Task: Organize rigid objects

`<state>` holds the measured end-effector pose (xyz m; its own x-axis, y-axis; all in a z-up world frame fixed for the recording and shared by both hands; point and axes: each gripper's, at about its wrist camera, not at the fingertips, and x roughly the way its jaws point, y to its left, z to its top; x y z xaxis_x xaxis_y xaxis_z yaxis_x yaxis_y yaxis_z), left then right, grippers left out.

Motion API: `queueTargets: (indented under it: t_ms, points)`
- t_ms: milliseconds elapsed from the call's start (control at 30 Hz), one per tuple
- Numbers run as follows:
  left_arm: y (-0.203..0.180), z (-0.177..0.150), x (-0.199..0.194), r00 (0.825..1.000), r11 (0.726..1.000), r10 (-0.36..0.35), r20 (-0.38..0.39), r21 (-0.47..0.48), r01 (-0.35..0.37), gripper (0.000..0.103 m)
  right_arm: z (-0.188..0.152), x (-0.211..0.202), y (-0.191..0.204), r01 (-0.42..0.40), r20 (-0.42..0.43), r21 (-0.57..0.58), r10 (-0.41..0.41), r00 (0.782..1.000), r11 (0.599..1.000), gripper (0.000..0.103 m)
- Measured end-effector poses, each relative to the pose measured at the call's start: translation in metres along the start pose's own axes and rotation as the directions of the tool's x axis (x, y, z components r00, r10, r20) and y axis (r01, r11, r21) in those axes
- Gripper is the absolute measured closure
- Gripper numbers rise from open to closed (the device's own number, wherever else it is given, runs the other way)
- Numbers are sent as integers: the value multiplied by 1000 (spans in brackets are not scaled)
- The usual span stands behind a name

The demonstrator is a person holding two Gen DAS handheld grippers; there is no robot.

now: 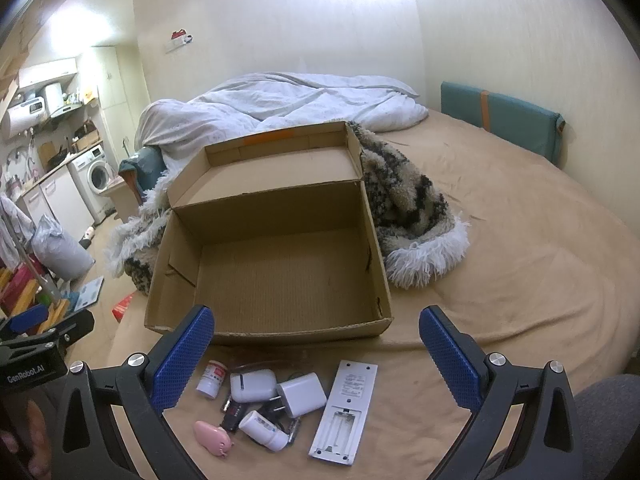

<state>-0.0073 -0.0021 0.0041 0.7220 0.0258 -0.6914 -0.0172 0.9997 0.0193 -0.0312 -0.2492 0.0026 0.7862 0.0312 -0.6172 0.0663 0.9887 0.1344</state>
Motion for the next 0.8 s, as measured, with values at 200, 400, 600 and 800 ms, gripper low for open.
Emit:
queueTargets:
  t_ms: [200, 400, 600, 800]
  points:
    - [-2, -1, 3, 1000, 1000, -12, -15, 13, 13, 0, -1, 0, 0, 0, -5, -2, 0, 1000, 1000, 0]
    - [-8, -4, 16, 996, 999, -27, -80, 31, 30, 0, -2, 2, 0, -1, -18, 4, 1, 1000, 1000, 0]
    - [-22, -17, 44, 969, 994, -74, -235, 65, 91, 3, -6, 15, -8, 24, -97, 32, -21, 995, 999, 0]
    - [-60, -57, 93, 841, 957, -159, -517, 129, 260, 11, -15, 38, -32, 57, -230, 139, -23, 973, 989, 0]
